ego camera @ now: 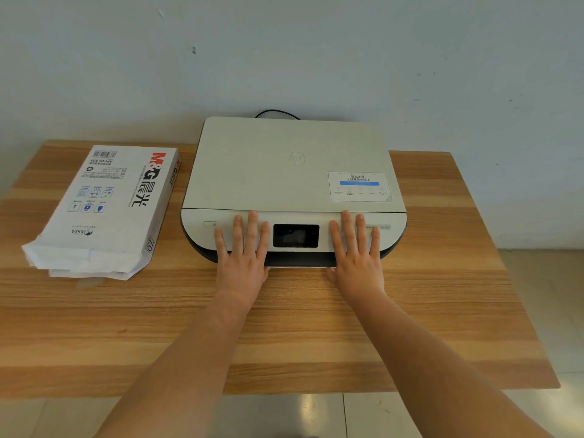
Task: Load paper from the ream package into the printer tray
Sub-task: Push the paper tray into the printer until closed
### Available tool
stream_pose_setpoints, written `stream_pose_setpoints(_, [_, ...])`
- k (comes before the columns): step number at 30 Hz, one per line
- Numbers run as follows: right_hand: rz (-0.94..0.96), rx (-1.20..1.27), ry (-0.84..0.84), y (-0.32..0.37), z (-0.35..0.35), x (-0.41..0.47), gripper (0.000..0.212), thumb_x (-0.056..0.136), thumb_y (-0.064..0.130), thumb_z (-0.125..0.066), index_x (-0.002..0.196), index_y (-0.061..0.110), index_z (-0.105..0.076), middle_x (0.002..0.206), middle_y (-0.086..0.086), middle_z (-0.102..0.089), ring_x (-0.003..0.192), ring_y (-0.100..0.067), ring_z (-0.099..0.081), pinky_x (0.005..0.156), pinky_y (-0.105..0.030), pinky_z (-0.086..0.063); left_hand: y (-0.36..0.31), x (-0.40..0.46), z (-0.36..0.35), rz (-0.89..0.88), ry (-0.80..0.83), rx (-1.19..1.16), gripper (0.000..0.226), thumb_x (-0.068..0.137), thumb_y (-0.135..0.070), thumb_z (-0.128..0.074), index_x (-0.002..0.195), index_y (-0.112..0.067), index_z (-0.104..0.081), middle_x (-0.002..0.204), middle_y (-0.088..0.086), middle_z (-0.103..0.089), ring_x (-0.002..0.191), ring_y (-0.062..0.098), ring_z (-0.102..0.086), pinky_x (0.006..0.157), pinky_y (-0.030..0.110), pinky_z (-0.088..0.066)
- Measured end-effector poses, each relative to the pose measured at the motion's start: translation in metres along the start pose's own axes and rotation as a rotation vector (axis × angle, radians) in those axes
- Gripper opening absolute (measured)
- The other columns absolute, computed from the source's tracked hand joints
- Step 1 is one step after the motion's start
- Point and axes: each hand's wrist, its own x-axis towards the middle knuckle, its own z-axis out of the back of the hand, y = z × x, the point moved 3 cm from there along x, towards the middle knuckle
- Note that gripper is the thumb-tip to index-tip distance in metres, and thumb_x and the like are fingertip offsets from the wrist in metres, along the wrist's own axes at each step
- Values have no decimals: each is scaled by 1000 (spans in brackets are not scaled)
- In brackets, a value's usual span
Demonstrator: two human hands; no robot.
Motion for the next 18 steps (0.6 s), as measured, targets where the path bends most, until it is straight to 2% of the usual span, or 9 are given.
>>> stream_pose_setpoints(6, [-3,2,-6,0,1,-1,109,84,51,-61,148,16,20,154,-13,31,145,-38,20,116,-60,1,-1,-2,2,11,2,10,101,92,-55,-41,138,-11,38,144,20,43,142,41,21,111,67,3])
stream_pose_setpoints(12, [-15,-8,33,0,12,-5,103,89,47,-56,147,18,24,155,-11,33,145,-38,19,118,-56,-3,4,-7,10,4,-14,14,97,92,-52,-44,144,-16,30,150,15,37,143,36,22,109,64,11])
stream_pose_setpoints(15, [2,20,64,0,20,-7,100,91,48,-53,147,18,24,157,-10,29,145,-36,20,119,-55,-2,7,-9,16,-14,6,-37,98,90,-54,-47,146,-19,25,153,12,33,144,34,21,113,63,7])
stream_pose_setpoints(18, [29,64,106,-1,29,-11,97,91,52,-49,148,19,22,155,-8,33,145,-33,23,120,-53,1,7,-11,24,-39,38,-105,92,90,-59,-42,148,-21,18,155,10,30,145,33,19,115,60,2])
